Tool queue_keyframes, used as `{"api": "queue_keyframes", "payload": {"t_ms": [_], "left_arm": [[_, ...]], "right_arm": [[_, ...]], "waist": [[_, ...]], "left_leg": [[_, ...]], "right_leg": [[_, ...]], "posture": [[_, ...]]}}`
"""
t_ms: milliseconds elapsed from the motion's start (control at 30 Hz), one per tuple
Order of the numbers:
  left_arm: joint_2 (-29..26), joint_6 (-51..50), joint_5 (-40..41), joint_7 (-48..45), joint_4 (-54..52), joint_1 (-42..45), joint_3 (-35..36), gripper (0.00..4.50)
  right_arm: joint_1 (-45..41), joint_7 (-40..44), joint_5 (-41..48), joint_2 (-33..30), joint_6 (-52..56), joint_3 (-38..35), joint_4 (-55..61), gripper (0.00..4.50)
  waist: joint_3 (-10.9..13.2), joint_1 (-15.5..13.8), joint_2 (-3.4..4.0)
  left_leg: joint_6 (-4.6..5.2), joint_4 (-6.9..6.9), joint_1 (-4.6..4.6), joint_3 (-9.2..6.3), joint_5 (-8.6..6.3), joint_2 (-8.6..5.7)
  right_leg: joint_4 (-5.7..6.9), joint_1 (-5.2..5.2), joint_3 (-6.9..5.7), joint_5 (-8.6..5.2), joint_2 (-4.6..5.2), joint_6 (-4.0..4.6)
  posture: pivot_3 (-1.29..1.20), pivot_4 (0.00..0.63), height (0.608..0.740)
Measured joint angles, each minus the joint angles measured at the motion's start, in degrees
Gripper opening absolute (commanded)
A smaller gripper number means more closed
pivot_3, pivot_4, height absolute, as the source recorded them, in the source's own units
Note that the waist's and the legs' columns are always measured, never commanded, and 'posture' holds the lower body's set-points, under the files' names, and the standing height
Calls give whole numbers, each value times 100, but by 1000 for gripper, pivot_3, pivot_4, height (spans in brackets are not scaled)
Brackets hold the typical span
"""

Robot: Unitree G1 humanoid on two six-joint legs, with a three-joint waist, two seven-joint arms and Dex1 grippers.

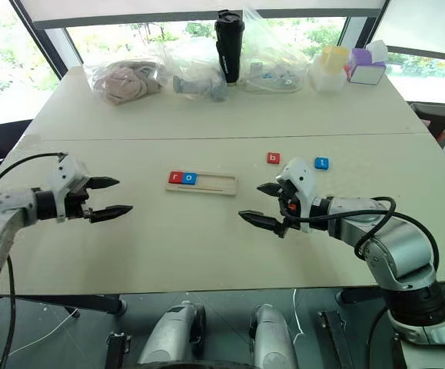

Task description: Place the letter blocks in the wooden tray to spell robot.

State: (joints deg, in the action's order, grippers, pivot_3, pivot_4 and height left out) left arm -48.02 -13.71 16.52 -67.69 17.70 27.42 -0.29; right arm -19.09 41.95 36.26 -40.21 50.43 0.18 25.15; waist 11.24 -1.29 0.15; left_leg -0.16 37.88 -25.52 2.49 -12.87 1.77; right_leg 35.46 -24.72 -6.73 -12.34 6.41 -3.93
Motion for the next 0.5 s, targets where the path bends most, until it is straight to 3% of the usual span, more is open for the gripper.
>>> {"api": "queue_keyframes", "payload": {"t_ms": [300,500], "left_arm": [[1190,2256,-1519,-566,4201,2822,-1122,4500],[1678,2787,-2022,-645,5329,3397,-1246,4500]], "right_arm": [[648,-632,18,275,176,-46,664,4364],[1097,-1133,109,413,294,-332,1120,4364]], "waist": [[-2,-103,-27],[-2,-91,-37]], "left_leg": [[5,16,-4,15,0,-1],[9,17,-1,20,-3,3]], "right_leg": [[4,-1,10,12,-8,-55],[13,-7,20,26,-10,-39]], "posture": [[0,150,740],[0,150,740]]}}
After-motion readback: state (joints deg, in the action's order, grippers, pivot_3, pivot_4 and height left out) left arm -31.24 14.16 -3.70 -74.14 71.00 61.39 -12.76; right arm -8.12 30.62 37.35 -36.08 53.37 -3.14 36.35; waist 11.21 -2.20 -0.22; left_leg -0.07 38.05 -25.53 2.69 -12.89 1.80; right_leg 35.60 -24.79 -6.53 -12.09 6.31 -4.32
